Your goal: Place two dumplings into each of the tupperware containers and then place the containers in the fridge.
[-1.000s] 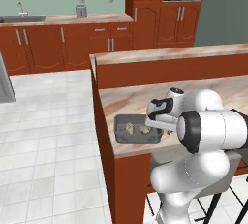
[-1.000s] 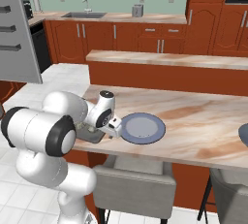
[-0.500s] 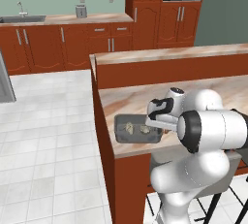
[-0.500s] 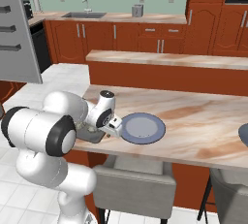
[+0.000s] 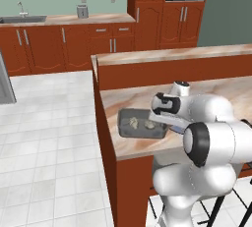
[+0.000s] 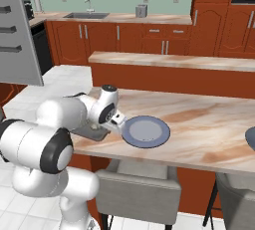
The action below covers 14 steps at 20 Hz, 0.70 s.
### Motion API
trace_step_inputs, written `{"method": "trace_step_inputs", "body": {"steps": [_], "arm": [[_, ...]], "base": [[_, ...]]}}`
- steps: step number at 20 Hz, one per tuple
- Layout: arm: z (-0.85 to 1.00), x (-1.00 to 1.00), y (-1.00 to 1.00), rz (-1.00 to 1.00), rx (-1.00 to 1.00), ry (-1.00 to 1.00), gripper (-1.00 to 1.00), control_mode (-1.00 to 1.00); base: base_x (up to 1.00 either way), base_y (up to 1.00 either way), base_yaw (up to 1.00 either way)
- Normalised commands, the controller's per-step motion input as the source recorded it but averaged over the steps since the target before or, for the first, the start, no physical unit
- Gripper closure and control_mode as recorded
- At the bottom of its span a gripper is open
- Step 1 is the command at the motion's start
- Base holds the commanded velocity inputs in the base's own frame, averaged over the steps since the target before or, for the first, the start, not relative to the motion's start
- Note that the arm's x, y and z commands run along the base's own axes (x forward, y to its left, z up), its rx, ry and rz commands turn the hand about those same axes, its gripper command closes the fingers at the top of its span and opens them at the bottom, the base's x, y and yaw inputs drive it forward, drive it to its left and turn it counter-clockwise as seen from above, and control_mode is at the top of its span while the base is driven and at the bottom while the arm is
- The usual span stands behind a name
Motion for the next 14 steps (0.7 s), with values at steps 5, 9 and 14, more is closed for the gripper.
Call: {"method": "trace_step_inputs", "body": {"steps": [5,9,14], "arm": [[0.81,-0.18,0.04,-0.07,0.0,0.07,1.0,-1.0],[0.89,-0.58,0.15,-0.2,-0.03,0.11,1.0,-1.0],[0.72,-0.84,0.04,-0.44,-0.02,0.15,1.0,-1.0]], "base": [[0.0,0.0,0.0],[0.0,0.0,0.0],[0.0,0.0,0.0]]}}
